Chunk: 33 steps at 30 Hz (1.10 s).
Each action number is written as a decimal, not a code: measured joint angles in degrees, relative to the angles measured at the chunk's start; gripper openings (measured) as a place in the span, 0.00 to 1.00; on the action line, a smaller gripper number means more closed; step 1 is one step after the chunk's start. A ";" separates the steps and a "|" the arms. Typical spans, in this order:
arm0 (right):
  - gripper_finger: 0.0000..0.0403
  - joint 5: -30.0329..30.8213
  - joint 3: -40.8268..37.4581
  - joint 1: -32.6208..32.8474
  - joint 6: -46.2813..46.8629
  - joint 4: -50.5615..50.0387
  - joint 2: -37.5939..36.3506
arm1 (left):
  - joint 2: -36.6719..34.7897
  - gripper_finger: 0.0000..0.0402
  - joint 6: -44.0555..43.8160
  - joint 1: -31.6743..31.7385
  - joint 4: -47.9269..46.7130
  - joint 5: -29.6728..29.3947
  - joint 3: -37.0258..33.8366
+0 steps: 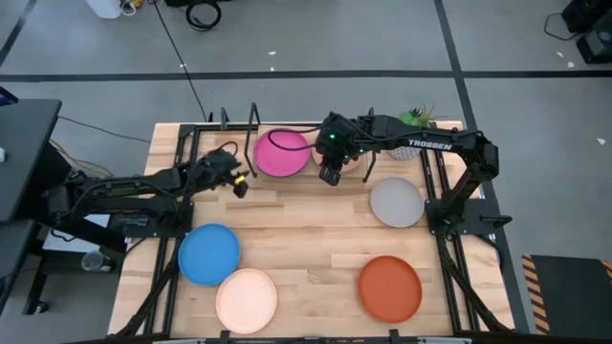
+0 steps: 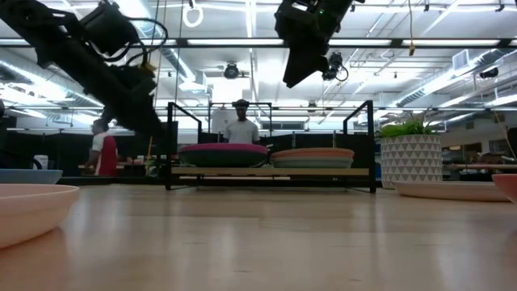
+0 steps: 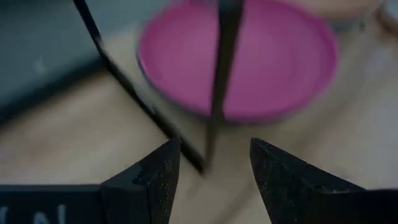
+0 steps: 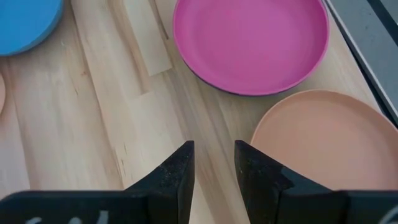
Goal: Place and stack plates onto a shelf
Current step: Adjust the shelf
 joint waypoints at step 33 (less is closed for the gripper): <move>0.30 2.88 -0.34 -0.25 -5.50 -5.57 0.17 | 0.15 0.51 -4.19 -0.20 11.85 19.08 0.02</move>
